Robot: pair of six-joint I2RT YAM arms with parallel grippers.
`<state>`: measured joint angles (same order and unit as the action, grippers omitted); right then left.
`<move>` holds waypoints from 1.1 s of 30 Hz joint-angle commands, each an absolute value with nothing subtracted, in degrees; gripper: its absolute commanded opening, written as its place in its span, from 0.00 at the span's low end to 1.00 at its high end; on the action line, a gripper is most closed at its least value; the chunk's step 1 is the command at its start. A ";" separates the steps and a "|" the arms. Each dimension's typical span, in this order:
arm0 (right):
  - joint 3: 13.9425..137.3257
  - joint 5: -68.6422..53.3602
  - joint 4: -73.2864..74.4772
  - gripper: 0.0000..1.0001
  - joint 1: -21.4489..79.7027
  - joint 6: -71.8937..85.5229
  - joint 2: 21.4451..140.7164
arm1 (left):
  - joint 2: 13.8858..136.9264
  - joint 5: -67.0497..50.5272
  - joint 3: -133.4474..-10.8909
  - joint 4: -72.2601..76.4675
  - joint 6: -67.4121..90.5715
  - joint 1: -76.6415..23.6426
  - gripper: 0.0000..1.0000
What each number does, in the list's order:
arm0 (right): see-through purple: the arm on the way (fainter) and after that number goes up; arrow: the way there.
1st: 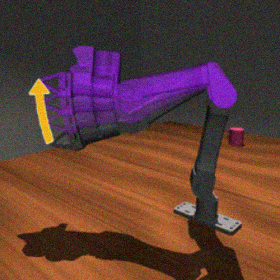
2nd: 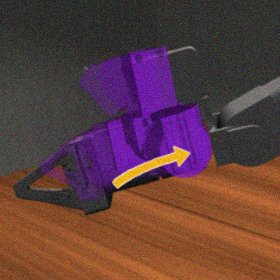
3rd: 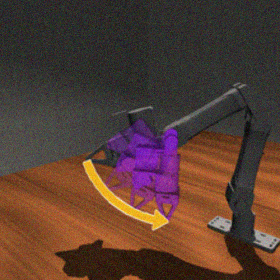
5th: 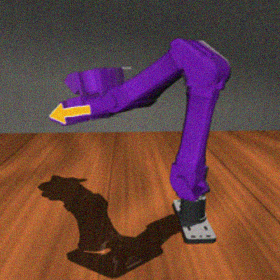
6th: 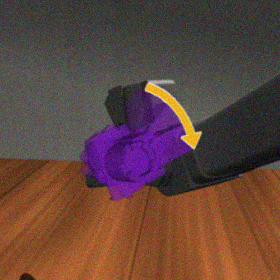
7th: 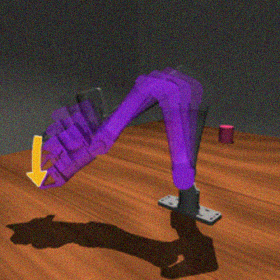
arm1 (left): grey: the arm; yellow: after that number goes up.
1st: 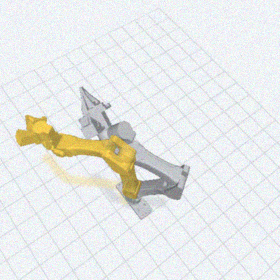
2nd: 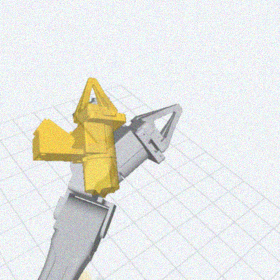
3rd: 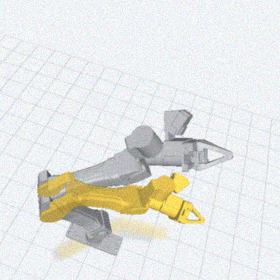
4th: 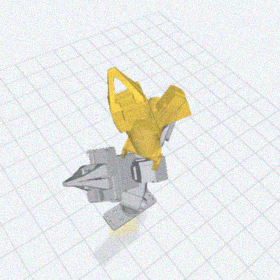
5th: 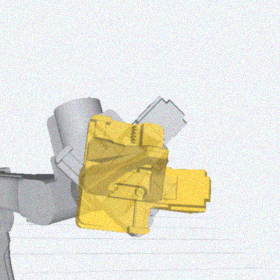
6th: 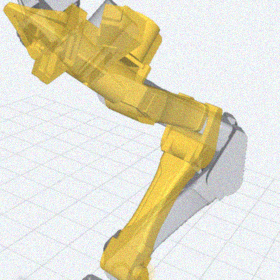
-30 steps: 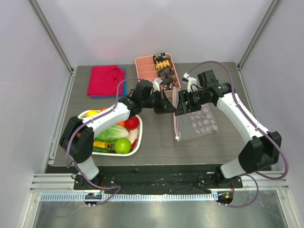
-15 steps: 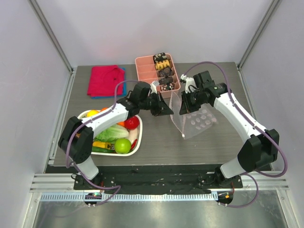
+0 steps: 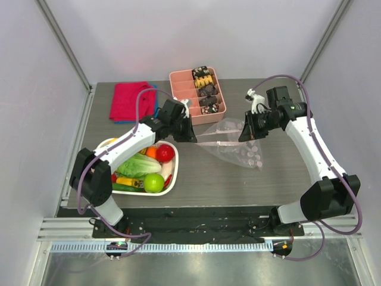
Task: Place the food in the zip-top bag and seal the zipper
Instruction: Open the zipper of the food storage bag, then pick up the fake fruit from the bin.
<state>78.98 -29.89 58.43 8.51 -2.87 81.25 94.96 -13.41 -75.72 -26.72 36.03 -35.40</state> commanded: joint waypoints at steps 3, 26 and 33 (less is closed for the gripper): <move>79.28 -35.15 62.49 0.01 7.56 -5.19 76.99 | 92.91 -15.70 -77.34 -31.91 28.66 -33.84 0.18; 70.66 -34.45 50.19 0.01 12.57 5.10 77.69 | 75.86 -25.06 -92.82 -85.58 -42.85 -17.33 1.00; 70.05 -33.49 48.78 0.01 13.71 5.80 78.31 | 68.47 -13.82 -78.94 -72.92 -40.47 -12.57 1.00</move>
